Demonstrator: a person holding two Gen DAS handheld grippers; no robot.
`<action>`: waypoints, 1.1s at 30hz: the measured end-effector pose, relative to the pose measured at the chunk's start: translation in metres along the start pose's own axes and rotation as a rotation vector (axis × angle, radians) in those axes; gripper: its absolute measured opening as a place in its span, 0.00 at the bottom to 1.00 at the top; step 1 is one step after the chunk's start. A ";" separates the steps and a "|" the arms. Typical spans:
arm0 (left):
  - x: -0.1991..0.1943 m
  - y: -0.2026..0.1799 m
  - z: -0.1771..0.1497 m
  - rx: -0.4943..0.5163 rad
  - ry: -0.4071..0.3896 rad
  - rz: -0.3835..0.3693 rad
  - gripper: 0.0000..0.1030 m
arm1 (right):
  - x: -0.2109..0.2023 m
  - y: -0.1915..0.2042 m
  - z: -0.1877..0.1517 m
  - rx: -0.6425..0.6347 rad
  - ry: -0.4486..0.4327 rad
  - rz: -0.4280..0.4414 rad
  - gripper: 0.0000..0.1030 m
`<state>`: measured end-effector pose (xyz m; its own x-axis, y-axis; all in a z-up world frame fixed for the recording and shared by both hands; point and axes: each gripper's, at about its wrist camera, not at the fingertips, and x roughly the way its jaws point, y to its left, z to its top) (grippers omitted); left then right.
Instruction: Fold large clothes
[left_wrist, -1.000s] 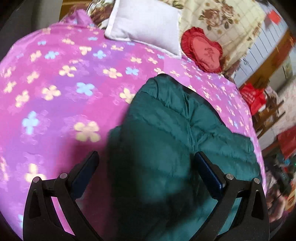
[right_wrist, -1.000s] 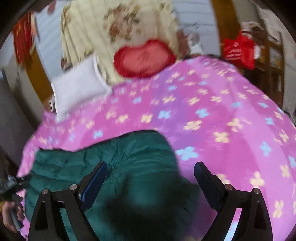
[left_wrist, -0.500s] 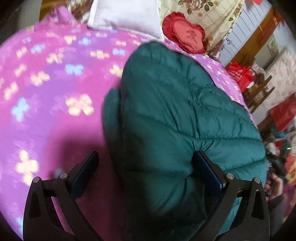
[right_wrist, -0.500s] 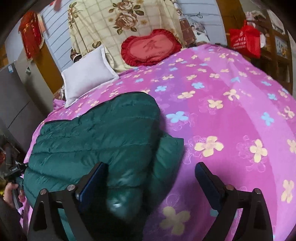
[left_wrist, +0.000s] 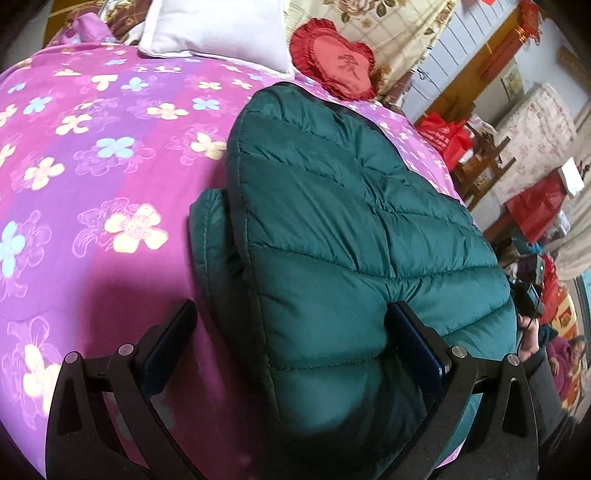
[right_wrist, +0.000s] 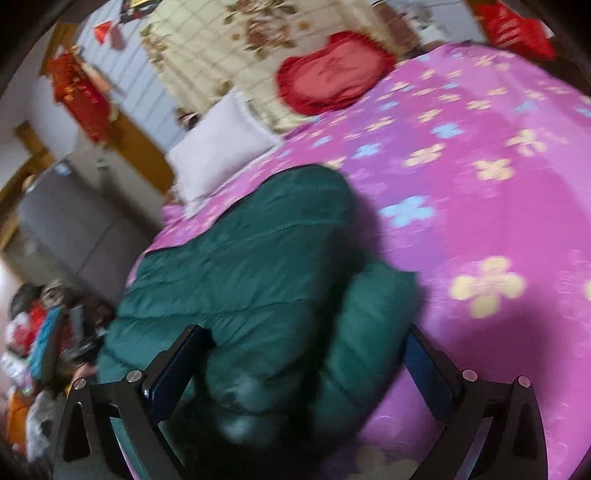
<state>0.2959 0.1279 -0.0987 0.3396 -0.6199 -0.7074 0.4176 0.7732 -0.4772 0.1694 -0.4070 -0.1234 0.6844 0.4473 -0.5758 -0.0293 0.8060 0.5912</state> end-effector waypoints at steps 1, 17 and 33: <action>0.000 0.003 0.001 -0.001 0.007 -0.011 1.00 | 0.001 0.000 -0.001 -0.001 0.014 0.038 1.00; 0.014 0.008 0.021 0.025 0.015 -0.245 0.74 | 0.003 0.010 -0.001 -0.054 0.024 0.047 0.90; 0.019 -0.008 0.011 0.049 -0.039 -0.148 0.91 | 0.018 0.012 0.007 -0.070 0.044 0.017 0.79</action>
<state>0.3085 0.1080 -0.1024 0.3028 -0.7323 -0.6100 0.5059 0.6659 -0.5483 0.1864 -0.3919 -0.1228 0.6507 0.4769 -0.5909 -0.0931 0.8224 0.5612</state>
